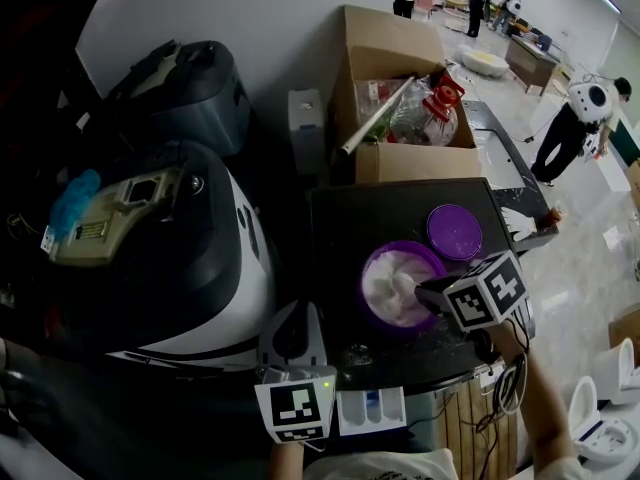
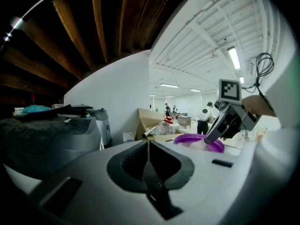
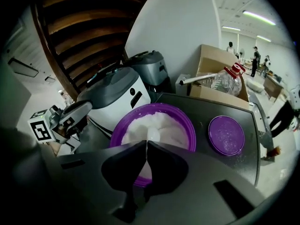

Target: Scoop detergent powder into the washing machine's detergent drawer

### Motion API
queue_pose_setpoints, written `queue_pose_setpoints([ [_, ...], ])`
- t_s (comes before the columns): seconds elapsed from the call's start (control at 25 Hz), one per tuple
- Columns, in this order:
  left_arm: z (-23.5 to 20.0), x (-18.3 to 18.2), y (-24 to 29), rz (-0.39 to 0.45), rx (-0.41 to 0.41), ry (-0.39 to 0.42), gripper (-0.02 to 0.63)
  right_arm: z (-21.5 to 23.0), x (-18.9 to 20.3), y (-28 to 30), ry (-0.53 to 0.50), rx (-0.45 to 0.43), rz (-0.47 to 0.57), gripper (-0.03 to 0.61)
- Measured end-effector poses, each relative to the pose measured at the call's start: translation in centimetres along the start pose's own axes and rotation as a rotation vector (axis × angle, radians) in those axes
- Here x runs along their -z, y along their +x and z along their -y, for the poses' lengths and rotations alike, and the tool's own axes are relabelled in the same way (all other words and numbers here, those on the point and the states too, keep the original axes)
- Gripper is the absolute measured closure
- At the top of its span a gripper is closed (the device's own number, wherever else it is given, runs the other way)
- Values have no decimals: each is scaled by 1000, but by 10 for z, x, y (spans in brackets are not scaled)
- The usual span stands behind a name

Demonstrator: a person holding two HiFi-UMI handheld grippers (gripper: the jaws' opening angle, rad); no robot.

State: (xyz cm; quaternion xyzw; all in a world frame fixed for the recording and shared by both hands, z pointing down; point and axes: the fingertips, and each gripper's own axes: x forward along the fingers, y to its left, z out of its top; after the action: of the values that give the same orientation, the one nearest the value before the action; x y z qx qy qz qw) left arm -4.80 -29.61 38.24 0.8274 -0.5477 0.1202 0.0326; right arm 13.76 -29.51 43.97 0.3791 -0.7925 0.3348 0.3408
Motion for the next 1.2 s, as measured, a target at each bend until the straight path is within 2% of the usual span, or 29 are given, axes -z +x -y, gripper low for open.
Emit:
queue_pose_setpoints([
  [0.44,7,-9,1,30,51,2,598,-17,-1,-14,416,-243,239,558],
  [0.64,10,-13,-2,35,57,28,598,-29,-6,-19,497,-321,317,557],
  [0.92,16,-17,-6,32,7,18,598,-42,-17,-32,585,-446,421,558],
  [1.2,28,-25,-14,44,-37,15,598,-49,-15,-42,737,-638,480,558],
])
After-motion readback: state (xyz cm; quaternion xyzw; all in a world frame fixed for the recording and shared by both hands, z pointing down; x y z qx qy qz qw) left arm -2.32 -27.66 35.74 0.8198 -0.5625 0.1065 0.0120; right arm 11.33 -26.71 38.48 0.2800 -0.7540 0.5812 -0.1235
